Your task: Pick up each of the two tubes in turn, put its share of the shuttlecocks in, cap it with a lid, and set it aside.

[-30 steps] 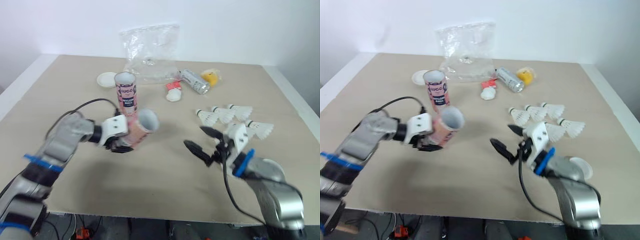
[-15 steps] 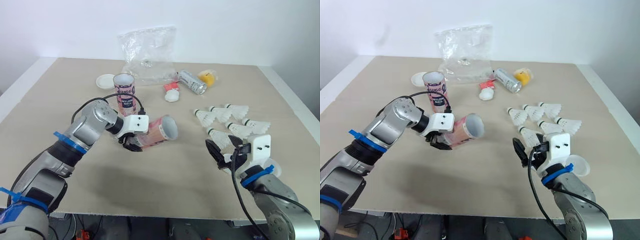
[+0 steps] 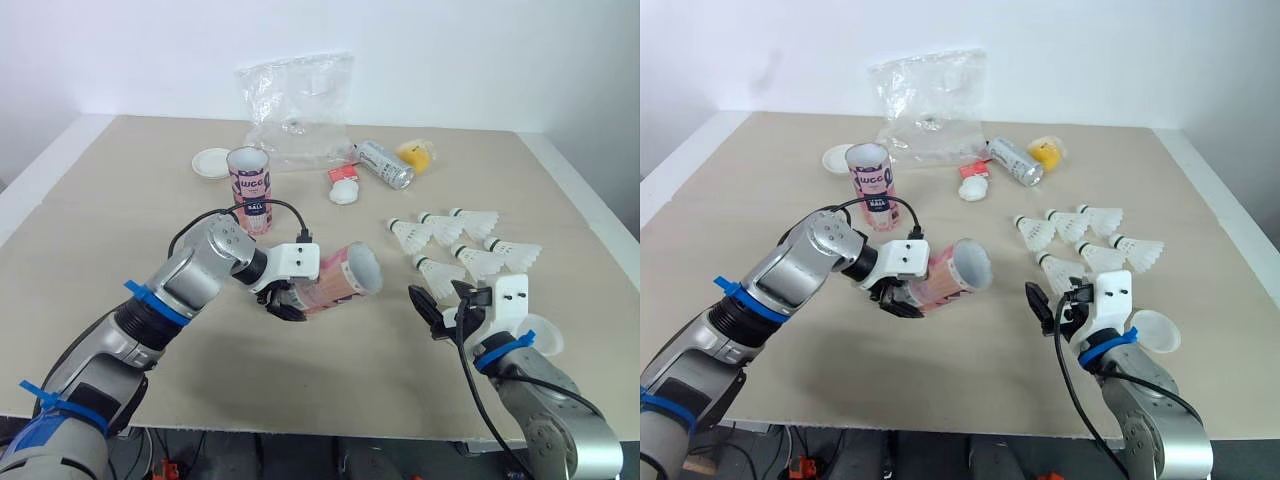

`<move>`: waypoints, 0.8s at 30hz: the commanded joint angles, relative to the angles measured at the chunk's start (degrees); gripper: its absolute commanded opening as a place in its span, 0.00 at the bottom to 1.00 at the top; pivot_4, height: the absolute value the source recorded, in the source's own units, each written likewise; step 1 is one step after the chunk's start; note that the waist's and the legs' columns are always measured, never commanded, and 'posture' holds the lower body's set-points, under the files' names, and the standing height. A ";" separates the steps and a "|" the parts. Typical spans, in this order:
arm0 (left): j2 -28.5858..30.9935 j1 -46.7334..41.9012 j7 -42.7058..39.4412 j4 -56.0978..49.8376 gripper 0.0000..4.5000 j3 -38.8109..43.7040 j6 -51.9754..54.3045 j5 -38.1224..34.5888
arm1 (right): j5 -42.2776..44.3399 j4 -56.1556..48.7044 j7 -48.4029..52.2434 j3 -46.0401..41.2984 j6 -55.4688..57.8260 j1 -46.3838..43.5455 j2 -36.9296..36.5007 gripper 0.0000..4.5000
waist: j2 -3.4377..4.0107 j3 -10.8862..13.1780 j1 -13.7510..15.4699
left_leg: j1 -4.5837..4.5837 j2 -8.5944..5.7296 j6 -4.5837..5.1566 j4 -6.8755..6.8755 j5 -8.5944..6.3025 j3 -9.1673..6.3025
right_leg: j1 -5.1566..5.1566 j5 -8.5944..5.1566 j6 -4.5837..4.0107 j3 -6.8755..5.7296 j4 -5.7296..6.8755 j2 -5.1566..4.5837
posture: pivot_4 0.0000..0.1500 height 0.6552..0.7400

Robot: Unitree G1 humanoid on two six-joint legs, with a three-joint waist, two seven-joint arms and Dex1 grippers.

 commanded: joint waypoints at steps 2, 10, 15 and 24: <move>-0.30 1.55 0.36 -3.77 0.74 -0.84 2.44 -1.41 | -0.14 1.66 0.75 0.23 -2.04 -2.24 -0.83 1.00 | 0.00 0.00 -0.01 | 0.00 -0.01 0.00 -0.01 0.00 -0.01 | 0.00 -0.01 0.01 0.00 0.00 0.00 | 1.00 1.00; -0.31 2.13 2.28 -4.75 0.74 -1.13 3.49 -1.36 | -1.41 8.07 1.61 1.76 -4.00 -5.91 -0.81 1.00 | 0.01 0.00 0.01 | 0.00 -0.11 0.02 0.01 0.02 -0.10 | 0.07 -0.01 0.02 0.01 0.00 -0.01 | 1.00 1.00; -0.11 2.58 3.20 -5.20 0.73 -1.13 4.06 -1.25 | -2.96 13.30 1.31 2.21 -5.07 -10.05 -1.24 0.64 | 0.01 0.00 -0.01 | 0.01 -0.13 0.12 0.02 0.08 -0.12 | 0.08 0.02 0.04 0.01 0.01 -0.01 | 1.00 1.00; -0.12 2.72 4.82 -4.67 0.73 -1.30 4.25 -1.40 | -4.64 16.18 1.31 3.11 -5.63 -12.33 -1.36 0.01 | 0.04 -0.02 0.02 | 0.01 -0.23 0.16 0.02 0.11 -0.26 | 0.18 0.02 0.06 0.02 0.01 -0.02 | 1.00 1.00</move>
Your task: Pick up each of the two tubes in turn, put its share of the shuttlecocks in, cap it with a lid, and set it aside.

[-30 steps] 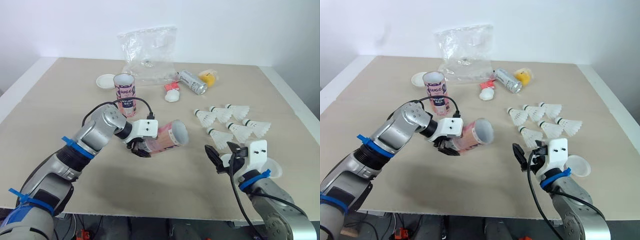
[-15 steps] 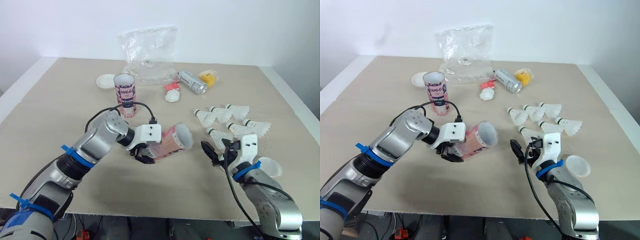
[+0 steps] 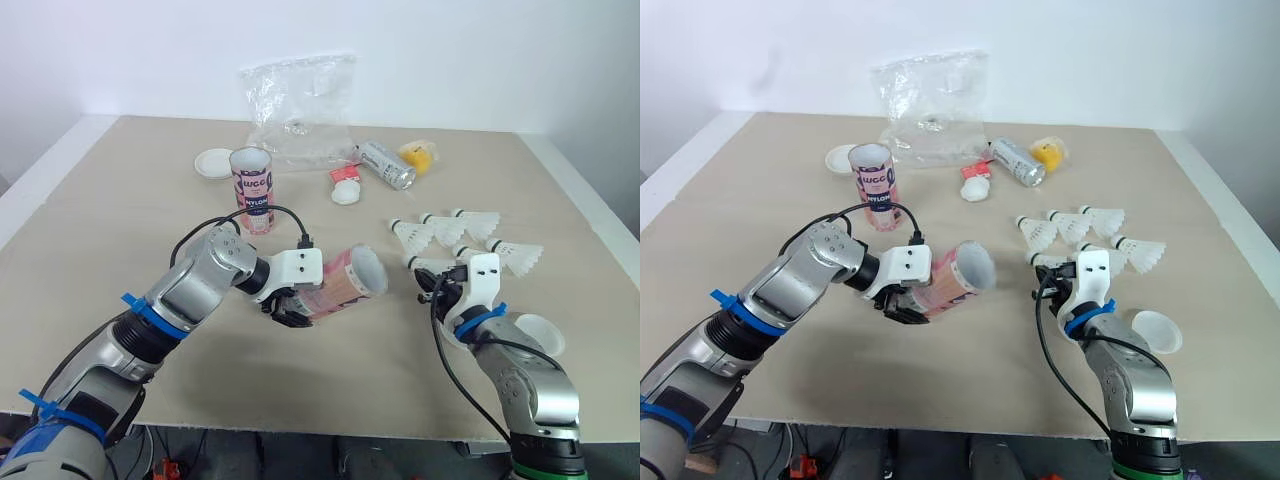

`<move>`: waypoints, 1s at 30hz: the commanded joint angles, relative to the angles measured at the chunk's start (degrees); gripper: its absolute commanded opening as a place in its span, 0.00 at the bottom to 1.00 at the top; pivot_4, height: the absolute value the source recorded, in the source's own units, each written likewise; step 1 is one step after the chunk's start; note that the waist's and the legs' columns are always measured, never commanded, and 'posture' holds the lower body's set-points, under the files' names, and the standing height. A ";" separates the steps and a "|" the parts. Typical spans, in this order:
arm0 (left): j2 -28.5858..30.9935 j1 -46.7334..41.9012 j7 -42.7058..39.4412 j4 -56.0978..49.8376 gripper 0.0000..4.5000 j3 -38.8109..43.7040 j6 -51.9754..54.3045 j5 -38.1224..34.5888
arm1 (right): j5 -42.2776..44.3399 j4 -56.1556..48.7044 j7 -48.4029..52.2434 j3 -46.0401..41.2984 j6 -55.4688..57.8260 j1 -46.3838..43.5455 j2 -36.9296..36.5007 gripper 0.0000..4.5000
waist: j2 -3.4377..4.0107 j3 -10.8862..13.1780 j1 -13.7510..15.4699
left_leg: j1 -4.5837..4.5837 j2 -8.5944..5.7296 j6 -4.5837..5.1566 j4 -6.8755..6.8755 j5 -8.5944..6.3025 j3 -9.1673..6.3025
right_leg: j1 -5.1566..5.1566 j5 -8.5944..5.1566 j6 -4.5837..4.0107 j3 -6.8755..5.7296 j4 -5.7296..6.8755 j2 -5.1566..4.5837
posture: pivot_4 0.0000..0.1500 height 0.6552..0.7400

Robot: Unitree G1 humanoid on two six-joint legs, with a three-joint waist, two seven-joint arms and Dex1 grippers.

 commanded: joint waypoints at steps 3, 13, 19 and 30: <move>-0.29 0.07 0.67 0.70 0.73 -1.11 -0.19 -0.21 | -0.11 -1.68 0.24 -0.91 -1.03 -0.16 -1.03 0.01 | 0.00 0.00 -0.01 | 0.00 -0.01 0.01 0.01 0.01 -0.02 | 0.02 0.00 0.00 0.00 0.00 -0.01 | 1.00 1.00; -2.04 -1.63 0.64 5.72 0.73 -0.27 -2.17 -1.13 | 1.29 -16.19 9.34 -3.22 -0.95 2.12 -13.63 0.01 | 0.16 0.01 0.28 | 0.00 -0.32 0.16 0.04 0.11 -0.22 | 0.17 -0.05 0.10 0.09 -0.01 -0.14 | 1.00 1.00; -2.85 -2.21 -0.30 6.78 0.73 -0.57 -2.70 -1.95 | 1.52 -22.43 30.81 -6.71 -15.24 2.34 -31.71 0.01 | 0.23 0.05 0.31 | 0.00 -0.50 0.26 0.07 0.17 -0.30 | 0.26 -0.06 0.14 0.16 -0.06 -0.22 | 1.00 1.00; -3.85 -2.62 -0.18 7.52 0.73 -1.07 -2.56 -1.76 | -2.58 -15.93 41.01 3.68 -26.88 -5.91 -35.43 0.01 | 0.20 0.08 0.36 | 0.25 -0.69 0.24 0.06 0.16 -0.69 | 0.74 -0.16 0.19 0.01 -0.27 -0.26 | 1.00 1.00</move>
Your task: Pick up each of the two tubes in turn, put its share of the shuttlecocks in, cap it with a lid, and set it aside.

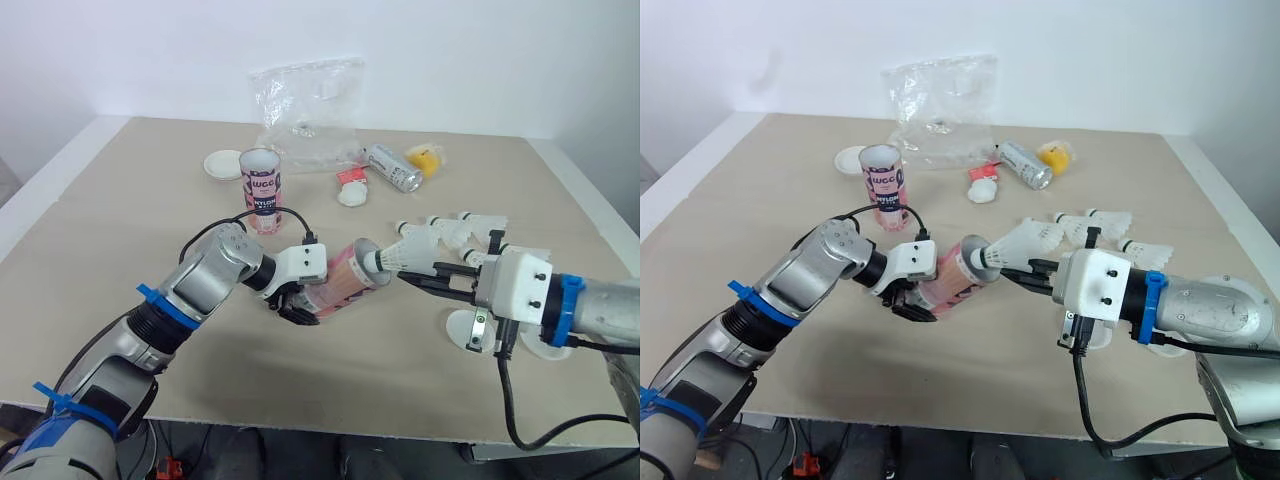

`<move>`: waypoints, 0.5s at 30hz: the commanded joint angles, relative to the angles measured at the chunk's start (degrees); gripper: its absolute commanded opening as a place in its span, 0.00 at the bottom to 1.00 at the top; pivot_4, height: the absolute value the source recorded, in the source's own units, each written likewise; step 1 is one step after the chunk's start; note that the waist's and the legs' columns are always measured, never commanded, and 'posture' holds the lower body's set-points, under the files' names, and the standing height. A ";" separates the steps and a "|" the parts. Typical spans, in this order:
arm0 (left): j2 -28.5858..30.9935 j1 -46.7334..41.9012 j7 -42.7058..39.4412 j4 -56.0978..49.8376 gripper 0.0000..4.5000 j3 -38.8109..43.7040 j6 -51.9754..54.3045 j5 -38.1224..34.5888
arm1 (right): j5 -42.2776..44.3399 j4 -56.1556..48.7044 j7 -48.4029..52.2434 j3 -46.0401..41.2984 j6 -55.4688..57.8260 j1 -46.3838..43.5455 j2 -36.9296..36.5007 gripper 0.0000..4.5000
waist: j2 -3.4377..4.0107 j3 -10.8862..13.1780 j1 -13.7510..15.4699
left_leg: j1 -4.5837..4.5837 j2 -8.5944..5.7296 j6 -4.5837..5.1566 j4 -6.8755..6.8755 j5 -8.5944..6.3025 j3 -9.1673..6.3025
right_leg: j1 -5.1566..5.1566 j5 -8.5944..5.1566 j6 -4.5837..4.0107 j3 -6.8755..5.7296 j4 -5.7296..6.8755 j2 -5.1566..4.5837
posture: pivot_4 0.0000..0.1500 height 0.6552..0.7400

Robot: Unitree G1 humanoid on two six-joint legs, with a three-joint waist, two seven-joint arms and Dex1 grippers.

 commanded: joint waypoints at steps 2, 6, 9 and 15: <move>-0.62 -0.31 0.23 -0.69 0.73 -0.98 0.44 0.00 | -4.39 5.86 3.01 4.63 -5.70 -4.57 -0.77 0.01 | 0.01 0.00 0.05 | -0.01 -0.02 0.00 0.00 0.00 0.00 | -0.01 0.00 0.01 0.00 -0.01 -0.02 | 1.00 1.00; -0.59 -0.13 0.48 -1.02 0.73 -0.90 0.70 0.10 | -5.75 9.87 4.78 7.02 -8.43 -7.99 -0.25 0.01 | 0.01 0.00 0.15 | -0.03 -0.05 0.00 -0.03 0.00 0.00 | -0.01 -0.04 0.03 0.00 -0.01 -0.03 | 1.00 1.00; -0.32 0.12 0.63 -1.35 0.73 -0.78 0.91 0.17 | -6.60 11.97 6.11 8.09 -10.53 -8.92 -0.27 0.01 | 0.02 0.01 0.18 | -0.04 -0.05 0.00 -0.04 0.00 -0.04 | 0.01 -0.06 0.03 -0.02 -0.01 -0.02 | 1.00 1.00; 0.15 0.60 0.69 -2.24 0.73 -0.84 1.46 0.15 | -5.17 14.05 9.07 8.89 -11.86 -11.56 -0.52 0.20 | 0.03 0.01 0.15 | -0.04 -0.06 0.00 -0.04 0.00 -0.05 | 0.00 -0.06 0.04 -0.02 0.02 -0.02 | 1.00 1.00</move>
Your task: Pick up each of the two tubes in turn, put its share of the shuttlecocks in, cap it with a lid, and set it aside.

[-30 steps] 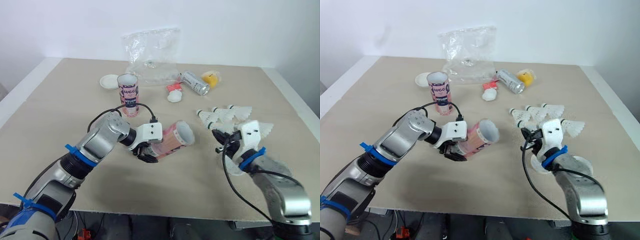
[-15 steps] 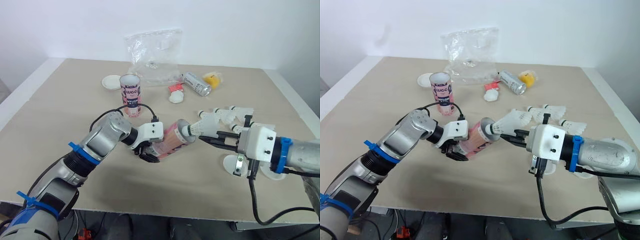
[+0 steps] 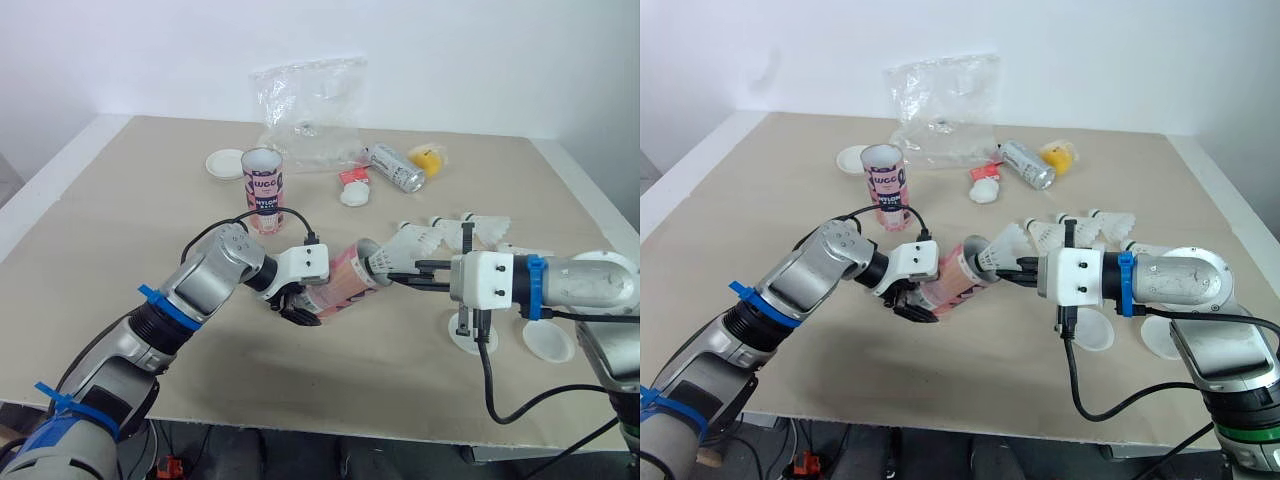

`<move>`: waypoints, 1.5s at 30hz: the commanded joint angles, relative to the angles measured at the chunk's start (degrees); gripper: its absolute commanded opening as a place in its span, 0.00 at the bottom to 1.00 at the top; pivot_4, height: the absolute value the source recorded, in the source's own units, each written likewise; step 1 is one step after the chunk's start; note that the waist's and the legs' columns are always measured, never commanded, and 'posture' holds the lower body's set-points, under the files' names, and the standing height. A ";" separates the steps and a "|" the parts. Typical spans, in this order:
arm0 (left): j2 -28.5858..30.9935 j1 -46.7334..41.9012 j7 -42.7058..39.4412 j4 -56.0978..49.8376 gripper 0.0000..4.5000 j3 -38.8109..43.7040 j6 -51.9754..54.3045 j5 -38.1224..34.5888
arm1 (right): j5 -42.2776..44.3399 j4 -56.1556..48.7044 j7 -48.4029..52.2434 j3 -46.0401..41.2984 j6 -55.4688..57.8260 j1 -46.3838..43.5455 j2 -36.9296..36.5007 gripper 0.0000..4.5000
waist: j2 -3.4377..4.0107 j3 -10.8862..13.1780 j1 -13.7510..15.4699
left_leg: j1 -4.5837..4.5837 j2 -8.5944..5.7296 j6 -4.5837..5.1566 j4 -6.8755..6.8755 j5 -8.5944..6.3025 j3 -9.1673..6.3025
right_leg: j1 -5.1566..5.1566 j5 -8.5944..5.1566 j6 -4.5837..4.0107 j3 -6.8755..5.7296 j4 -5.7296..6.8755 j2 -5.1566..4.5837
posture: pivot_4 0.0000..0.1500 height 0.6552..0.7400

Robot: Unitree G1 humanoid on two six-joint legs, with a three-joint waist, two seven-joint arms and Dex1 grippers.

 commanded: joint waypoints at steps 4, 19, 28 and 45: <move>0.07 0.53 0.55 -1.40 0.73 -1.06 0.66 0.18 | 5.68 -0.74 3.31 -2.72 0.85 -4.29 -0.78 0.60 | 0.01 0.00 -0.01 | 0.01 0.00 0.00 -0.01 0.00 -0.02 | 0.01 -0.01 0.00 -0.01 0.00 0.00 | 1.00 1.00; 0.42 0.54 0.24 -0.91 0.73 -1.33 -0.03 0.26 | 25.69 -0.11 -26.50 -19.32 34.62 4.99 9.18 0.99 | -0.01 -0.01 0.06 | -0.01 0.00 0.01 -0.04 0.00 -0.11 | 0.07 -0.04 -0.02 -0.04 0.00 0.01 | 1.00 1.00; 2.21 1.33 0.48 -3.00 0.73 -1.10 1.42 0.40 | 13.31 8.41 -44.33 -8.64 34.59 1.15 26.46 0.99 | 0.15 -0.01 -0.57 | 0.02 0.02 0.02 -0.06 0.01 -0.09 | 0.01 -0.01 -0.04 -0.01 0.05 0.08 | 1.00 1.00; 4.27 3.21 3.00 -6.16 0.73 -0.68 4.36 0.20 | 6.19 32.17 -44.76 -7.22 25.48 -10.52 34.66 0.99 | 0.15 0.00 -0.99 | 0.06 0.06 0.02 -0.20 0.02 -0.13 | 0.02 -0.04 -0.05 -0.01 0.07 0.20 | 1.00 1.00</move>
